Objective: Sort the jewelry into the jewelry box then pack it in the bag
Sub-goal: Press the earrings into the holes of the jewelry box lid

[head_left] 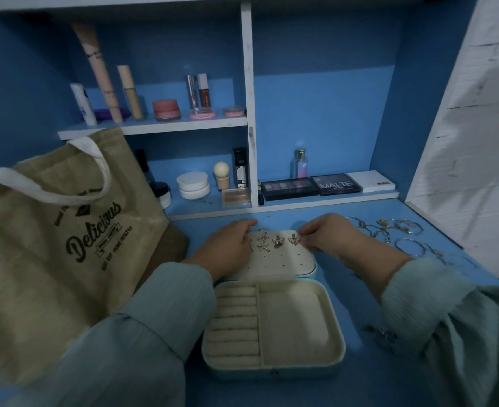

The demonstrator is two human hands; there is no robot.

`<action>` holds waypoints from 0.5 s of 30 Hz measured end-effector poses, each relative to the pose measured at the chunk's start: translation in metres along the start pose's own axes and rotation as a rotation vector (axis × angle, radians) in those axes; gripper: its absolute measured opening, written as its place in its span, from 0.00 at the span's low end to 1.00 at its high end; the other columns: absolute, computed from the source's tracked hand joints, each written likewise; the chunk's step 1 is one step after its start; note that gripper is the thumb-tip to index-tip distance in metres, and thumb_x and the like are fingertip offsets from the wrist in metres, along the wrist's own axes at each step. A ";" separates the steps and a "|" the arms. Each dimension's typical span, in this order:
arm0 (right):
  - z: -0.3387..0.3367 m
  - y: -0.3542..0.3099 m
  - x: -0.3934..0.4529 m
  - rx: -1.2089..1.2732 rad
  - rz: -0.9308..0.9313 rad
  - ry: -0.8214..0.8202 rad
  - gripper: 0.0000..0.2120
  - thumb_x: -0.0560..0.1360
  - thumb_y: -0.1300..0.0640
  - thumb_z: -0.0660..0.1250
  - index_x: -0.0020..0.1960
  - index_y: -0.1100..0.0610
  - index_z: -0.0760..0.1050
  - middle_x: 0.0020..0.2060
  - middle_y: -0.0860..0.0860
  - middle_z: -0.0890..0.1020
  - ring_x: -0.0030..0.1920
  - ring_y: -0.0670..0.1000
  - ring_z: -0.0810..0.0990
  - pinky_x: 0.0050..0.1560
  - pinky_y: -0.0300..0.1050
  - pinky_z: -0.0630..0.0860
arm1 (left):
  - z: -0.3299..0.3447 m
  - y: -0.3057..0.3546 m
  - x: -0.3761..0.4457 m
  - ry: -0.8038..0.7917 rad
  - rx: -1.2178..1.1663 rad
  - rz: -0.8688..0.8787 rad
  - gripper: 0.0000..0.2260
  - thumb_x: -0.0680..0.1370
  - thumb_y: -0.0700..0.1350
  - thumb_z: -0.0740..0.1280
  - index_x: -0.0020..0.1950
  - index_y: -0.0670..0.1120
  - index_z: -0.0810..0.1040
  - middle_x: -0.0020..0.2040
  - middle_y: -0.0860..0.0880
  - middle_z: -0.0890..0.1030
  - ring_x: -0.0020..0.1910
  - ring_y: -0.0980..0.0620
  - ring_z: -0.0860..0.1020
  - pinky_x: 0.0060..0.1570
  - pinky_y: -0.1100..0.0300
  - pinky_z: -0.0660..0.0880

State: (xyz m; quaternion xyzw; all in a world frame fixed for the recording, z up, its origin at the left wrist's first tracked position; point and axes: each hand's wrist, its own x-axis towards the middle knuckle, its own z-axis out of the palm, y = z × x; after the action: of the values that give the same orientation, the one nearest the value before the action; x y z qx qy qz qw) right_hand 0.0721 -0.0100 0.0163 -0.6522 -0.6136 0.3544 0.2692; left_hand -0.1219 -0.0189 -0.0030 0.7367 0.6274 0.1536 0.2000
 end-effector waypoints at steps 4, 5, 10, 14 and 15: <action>-0.006 0.003 -0.007 0.056 -0.001 -0.032 0.07 0.73 0.65 0.69 0.51 0.61 0.81 0.34 0.50 0.79 0.32 0.46 0.76 0.39 0.36 0.76 | -0.003 0.005 -0.007 -0.042 0.035 -0.009 0.22 0.81 0.44 0.54 0.75 0.51 0.57 0.74 0.48 0.62 0.71 0.50 0.62 0.71 0.54 0.59; -0.009 0.003 -0.010 0.089 -0.002 -0.049 0.07 0.72 0.65 0.69 0.50 0.61 0.81 0.34 0.49 0.79 0.32 0.46 0.76 0.36 0.34 0.76 | -0.004 0.009 -0.010 -0.053 0.070 -0.001 0.22 0.81 0.45 0.54 0.75 0.50 0.57 0.74 0.48 0.61 0.71 0.49 0.62 0.71 0.54 0.59; -0.036 0.013 -0.032 -0.036 -0.071 -0.182 0.05 0.74 0.65 0.66 0.45 0.60 0.81 0.30 0.54 0.78 0.28 0.47 0.73 0.32 0.33 0.74 | -0.005 0.039 -0.029 -0.061 0.262 0.069 0.22 0.80 0.49 0.55 0.75 0.51 0.58 0.74 0.48 0.62 0.72 0.48 0.62 0.70 0.54 0.58; -0.068 0.025 -0.055 -0.307 -0.091 -0.206 0.06 0.74 0.62 0.66 0.46 0.56 0.82 0.28 0.52 0.79 0.26 0.45 0.74 0.32 0.32 0.72 | 0.001 0.074 -0.043 -0.125 0.283 0.196 0.18 0.81 0.48 0.55 0.71 0.50 0.66 0.71 0.49 0.67 0.68 0.49 0.66 0.66 0.56 0.62; -0.077 0.029 -0.063 -0.370 -0.098 -0.204 0.06 0.74 0.61 0.66 0.46 0.56 0.82 0.29 0.51 0.79 0.27 0.45 0.75 0.32 0.31 0.72 | 0.005 0.083 -0.046 -0.164 0.283 0.236 0.18 0.81 0.49 0.55 0.70 0.49 0.67 0.71 0.49 0.68 0.68 0.50 0.67 0.65 0.58 0.62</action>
State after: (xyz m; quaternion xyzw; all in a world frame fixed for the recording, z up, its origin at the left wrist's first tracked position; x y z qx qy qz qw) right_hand 0.1512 -0.0690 0.0486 -0.6209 -0.7231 0.2863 0.0982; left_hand -0.0554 -0.0756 0.0348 0.8360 0.5337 0.0258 0.1254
